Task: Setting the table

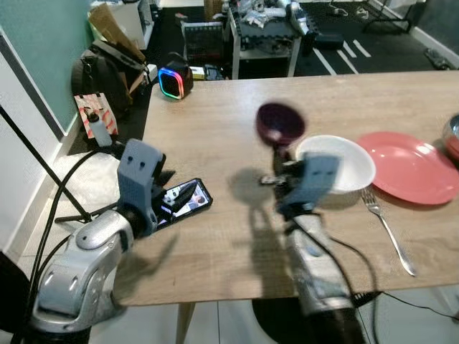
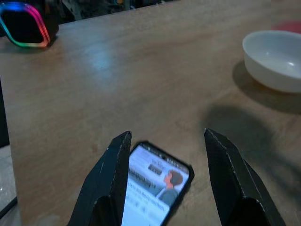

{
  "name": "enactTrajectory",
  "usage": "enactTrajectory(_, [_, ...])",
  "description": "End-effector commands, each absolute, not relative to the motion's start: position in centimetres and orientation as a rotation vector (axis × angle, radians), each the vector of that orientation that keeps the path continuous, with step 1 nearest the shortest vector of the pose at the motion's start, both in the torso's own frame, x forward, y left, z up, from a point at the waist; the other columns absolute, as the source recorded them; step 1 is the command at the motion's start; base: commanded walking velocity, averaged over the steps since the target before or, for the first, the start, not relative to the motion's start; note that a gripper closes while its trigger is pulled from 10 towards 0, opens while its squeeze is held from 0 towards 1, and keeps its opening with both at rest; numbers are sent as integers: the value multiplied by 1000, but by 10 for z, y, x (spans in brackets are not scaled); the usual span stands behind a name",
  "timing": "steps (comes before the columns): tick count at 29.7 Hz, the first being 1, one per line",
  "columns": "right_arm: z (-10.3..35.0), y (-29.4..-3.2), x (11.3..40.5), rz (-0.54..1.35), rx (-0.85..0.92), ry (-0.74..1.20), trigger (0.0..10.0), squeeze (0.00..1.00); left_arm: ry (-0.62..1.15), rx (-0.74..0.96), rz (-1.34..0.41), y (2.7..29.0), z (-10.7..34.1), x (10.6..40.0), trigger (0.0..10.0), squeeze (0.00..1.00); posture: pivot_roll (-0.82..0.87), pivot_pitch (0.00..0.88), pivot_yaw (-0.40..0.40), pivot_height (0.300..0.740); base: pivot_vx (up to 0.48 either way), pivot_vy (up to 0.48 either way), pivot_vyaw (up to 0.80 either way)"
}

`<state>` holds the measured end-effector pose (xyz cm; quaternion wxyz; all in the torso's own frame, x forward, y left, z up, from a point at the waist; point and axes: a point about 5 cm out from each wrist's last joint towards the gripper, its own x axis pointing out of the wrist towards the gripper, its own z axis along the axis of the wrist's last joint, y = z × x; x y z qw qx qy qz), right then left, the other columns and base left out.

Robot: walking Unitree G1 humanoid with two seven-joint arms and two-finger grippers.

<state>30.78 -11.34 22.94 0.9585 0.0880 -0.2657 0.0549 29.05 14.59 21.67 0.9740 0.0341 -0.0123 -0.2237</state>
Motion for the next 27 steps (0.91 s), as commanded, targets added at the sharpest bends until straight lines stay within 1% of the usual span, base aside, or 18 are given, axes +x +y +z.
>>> enactTrajectory(1, [228, -118, 303, 99, 185, -525, 10000, 0, -18, 82, -442, 146, 212, 292, 10000, 0, 43, 37, 108, 740, 0, 0, 0])
enactTrajectory(2, [226, -130, 298, 55, 132, -531, 10000, 0, -18, 93, -439, 143, 209, 296, 10000, 0, 24, 22, 114, 740, 0, 0, 0])
enactTrajectory(5, [211, -146, 294, 10, 75, -486, 10000, 0, -19, 93, -423, 142, 208, 300, 10000, 0, -4, 0, 123, 740, 0, 0, 0])
enactTrajectory(8, [193, -163, 286, -27, 30, -413, 10000, 0, -29, 86, -404, 142, 209, 305, 10000, 0, -18, 0, 131, 740, 0, 0, 0])
enactTrajectory(17, [190, -177, 284, -89, 26, -355, 10000, 0, -59, 76, -363, 140, 210, 317, 10000, 0, -36, 0, 136, 740, 0, 0, 0])
enactTrajectory(23, [189, -177, 287, -89, 22, -349, 10000, 0, -61, 76, -342, 140, 208, 318, 10000, 0, -31, 0, 132, 740, 0, 0, 0])
enactTrajectory(27, [188, -176, 289, -85, 22, -339, 10000, 0, -65, 43, -311, 140, 207, 319, 10000, 0, -28, 0, 128, 740, 0, 0, 0])
